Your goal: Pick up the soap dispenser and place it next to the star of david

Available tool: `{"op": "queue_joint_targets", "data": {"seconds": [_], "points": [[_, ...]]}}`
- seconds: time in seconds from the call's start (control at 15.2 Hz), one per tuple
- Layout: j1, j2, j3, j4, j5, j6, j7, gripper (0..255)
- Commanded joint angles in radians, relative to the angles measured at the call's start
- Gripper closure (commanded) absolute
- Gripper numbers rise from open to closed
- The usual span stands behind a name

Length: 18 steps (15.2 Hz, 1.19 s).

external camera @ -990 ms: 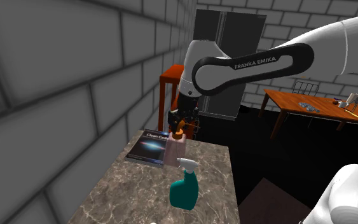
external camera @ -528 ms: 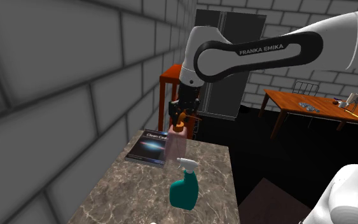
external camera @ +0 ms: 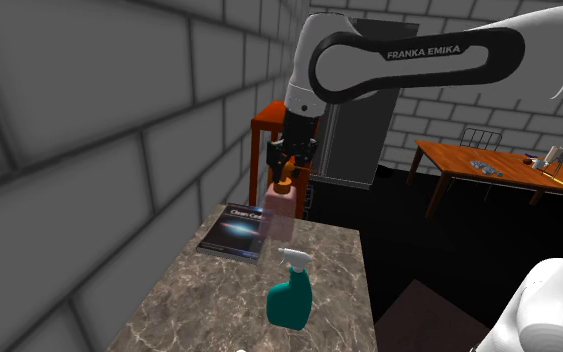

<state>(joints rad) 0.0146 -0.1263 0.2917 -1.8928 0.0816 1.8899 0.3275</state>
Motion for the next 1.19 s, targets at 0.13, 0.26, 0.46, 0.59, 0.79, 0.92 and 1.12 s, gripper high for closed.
{"op": "queue_joint_targets", "data": {"seconds": [0.13, 0.26, 0.46, 0.59, 0.79, 0.92, 1.12], "points": [[-0.001, 0.003, -0.001, 0.057, -0.002, -0.054, 0.004, 255], [-0.001, 0.006, -0.001, 0.087, -0.003, -0.082, 0.005, 255], [-0.002, 0.012, -0.001, 0.134, -0.006, -0.123, 0.008, 255], [-0.002, 0.017, -0.001, 0.167, -0.008, -0.15, 0.011, 255], [-0.002, 0.027, 0.0, 0.218, -0.011, -0.192, 0.014, 255], [-0.002, 0.034, 0.0, 0.254, -0.013, -0.221, 0.017, 255], [-0.001, 0.048, 0.001, 0.311, -0.018, -0.264, 0.022, 255]]}}
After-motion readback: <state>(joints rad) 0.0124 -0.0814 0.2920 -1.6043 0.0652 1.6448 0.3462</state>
